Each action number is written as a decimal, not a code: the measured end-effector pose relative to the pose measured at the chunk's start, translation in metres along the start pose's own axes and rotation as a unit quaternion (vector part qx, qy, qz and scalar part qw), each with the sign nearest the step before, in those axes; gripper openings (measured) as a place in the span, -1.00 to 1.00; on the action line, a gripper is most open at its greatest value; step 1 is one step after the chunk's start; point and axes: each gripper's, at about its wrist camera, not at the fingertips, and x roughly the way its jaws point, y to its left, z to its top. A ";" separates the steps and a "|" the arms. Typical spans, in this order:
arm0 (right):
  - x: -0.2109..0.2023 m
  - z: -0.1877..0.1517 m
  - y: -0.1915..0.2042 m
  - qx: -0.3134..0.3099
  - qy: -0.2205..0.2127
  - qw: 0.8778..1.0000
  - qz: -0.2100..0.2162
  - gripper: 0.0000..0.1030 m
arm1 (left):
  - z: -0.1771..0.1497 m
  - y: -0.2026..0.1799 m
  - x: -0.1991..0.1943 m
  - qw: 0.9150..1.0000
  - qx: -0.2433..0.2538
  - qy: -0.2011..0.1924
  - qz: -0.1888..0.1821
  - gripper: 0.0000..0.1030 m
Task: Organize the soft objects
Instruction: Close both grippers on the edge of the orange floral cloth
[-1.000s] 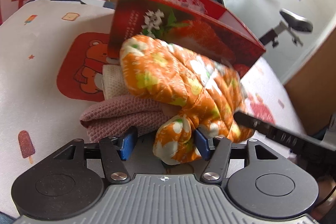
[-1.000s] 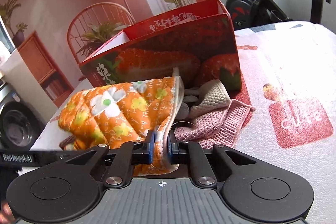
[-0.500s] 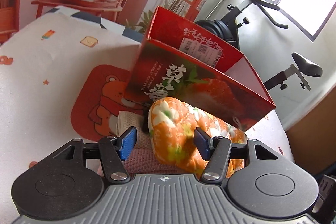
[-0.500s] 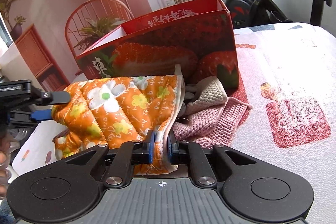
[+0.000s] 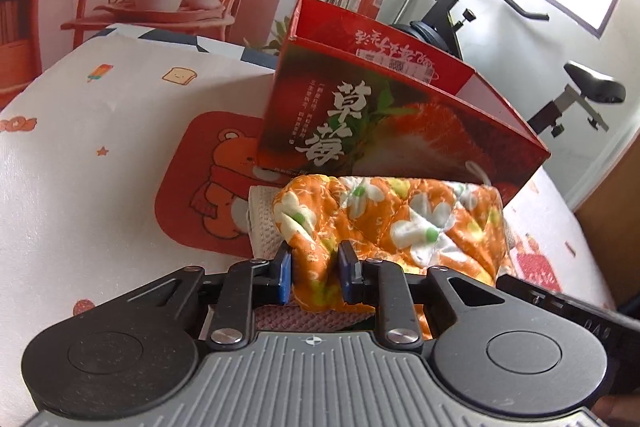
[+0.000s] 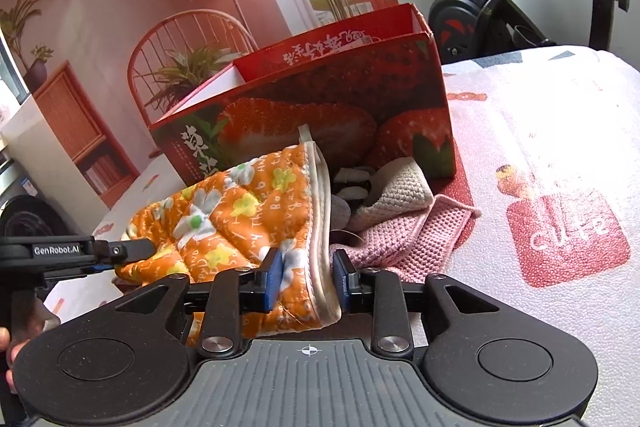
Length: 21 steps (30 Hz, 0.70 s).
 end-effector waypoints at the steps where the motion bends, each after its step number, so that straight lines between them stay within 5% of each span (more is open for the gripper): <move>1: 0.001 0.000 0.000 0.002 0.001 1.000 -0.001 -0.40 | -0.001 0.000 0.000 1.000 0.001 0.001 0.001 -0.52; 7: 0.002 -0.001 -0.002 0.005 0.005 1.000 0.006 -0.44 | -0.006 0.004 0.003 1.000 -0.013 0.008 -0.004 -0.51; 12: 0.000 0.000 0.005 -0.018 0.003 1.000 0.006 -0.79 | -0.007 0.000 0.002 1.000 -0.005 0.008 0.001 -0.51; 21: -0.006 0.004 0.014 -0.041 -0.009 0.999 0.022 -0.83 | -0.009 -0.002 0.001 1.000 0.006 0.008 0.008 -0.51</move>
